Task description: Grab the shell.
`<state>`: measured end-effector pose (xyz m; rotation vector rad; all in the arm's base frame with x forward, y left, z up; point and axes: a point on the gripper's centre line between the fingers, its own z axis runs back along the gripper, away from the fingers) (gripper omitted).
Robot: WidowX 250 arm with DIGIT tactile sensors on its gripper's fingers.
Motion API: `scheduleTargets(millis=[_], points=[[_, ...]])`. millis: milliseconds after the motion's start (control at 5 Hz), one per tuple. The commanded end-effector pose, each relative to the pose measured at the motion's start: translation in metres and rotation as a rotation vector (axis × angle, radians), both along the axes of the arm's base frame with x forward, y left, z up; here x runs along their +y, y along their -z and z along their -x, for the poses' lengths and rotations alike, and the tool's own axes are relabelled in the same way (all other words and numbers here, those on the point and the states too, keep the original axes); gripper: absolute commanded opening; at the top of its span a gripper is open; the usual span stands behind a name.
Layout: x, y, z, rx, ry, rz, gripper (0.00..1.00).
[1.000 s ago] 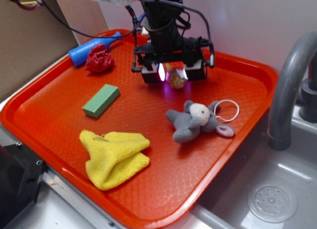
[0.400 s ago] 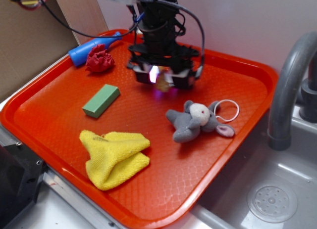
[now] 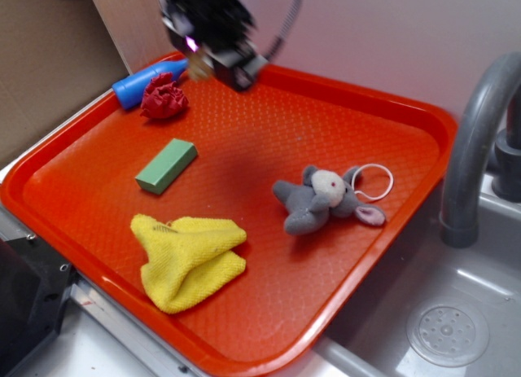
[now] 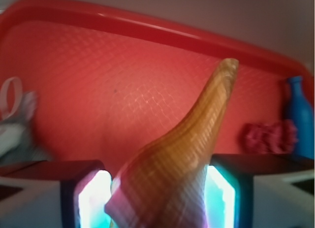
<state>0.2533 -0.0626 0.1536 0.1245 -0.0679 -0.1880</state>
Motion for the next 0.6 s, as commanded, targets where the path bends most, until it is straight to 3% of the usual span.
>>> scheduleTargets(millis=[0, 200, 400], points=[[0.047, -0.068, 0.029, -0.067, -0.001, 0.073, 0.0], [0.045, -0.089, 0.037, -0.098, -0.037, 0.123, 0.0], [0.039, -0.084, 0.034, -0.105, -0.024, 0.151, 0.0]])
